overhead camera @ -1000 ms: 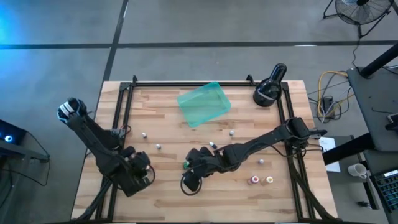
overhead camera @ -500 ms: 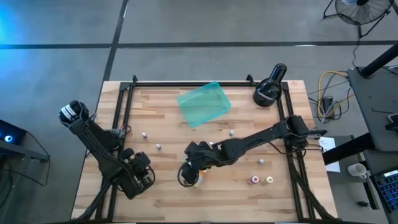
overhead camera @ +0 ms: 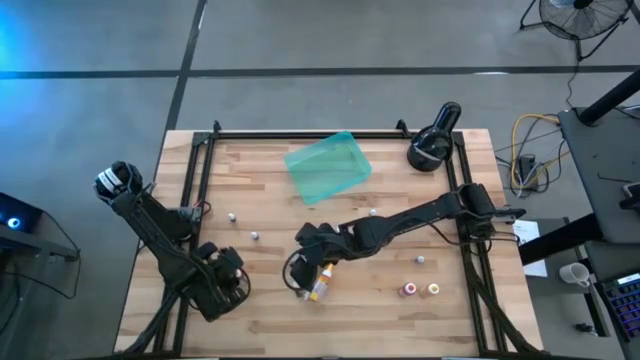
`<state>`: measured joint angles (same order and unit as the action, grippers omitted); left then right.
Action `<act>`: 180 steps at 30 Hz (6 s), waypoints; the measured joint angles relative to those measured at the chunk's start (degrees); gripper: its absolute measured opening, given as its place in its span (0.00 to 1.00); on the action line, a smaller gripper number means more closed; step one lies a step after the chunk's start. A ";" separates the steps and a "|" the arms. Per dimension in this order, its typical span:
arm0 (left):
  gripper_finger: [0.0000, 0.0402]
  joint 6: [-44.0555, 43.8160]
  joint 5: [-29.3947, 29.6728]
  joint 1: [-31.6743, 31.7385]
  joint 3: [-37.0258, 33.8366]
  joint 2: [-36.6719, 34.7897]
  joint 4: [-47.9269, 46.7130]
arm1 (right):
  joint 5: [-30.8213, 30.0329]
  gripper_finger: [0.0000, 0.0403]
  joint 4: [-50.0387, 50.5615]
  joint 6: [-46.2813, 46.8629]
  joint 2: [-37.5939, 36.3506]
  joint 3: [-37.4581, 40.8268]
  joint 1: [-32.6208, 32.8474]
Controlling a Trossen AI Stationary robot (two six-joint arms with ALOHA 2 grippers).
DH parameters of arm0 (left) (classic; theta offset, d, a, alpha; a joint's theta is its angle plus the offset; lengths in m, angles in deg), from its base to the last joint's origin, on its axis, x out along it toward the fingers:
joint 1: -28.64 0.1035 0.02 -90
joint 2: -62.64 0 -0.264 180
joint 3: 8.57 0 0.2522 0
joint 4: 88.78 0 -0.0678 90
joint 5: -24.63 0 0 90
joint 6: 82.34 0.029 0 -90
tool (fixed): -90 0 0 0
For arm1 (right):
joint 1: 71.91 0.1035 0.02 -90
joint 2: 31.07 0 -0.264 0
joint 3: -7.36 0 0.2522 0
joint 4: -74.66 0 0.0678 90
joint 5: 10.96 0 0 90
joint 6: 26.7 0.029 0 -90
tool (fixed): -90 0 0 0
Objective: Pick & Place food coloring
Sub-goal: Adjust the blue small food coloring bottle, then adjust the orange big food coloring bottle
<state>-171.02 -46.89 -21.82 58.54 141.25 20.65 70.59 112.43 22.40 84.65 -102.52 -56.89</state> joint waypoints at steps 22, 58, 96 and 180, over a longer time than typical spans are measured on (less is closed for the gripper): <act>0.38 0.08 0.04 -0.11 -0.02 0.02 3.91 | 1.22 0.54 -0.04 0.44 0.00 0.00 0.09; 0.56 0.52 -0.45 -0.31 -0.02 0.02 6.86 | 3.82 0.54 -0.04 0.16 0.00 0.00 -0.10; 0.56 4.08 -4.54 -0.83 -0.02 -0.13 12.19 | 9.52 0.54 -0.22 4.58 0.00 0.00 0.12; 0.56 27.60 12.52 -0.81 0.00 -16.61 42.75 | 14.44 0.47 23.61 23.04 -0.02 0.57 8.12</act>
<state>-143.42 -34.37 -22.63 58.54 124.64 63.40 85.03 136.04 45.44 84.63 -101.95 -48.77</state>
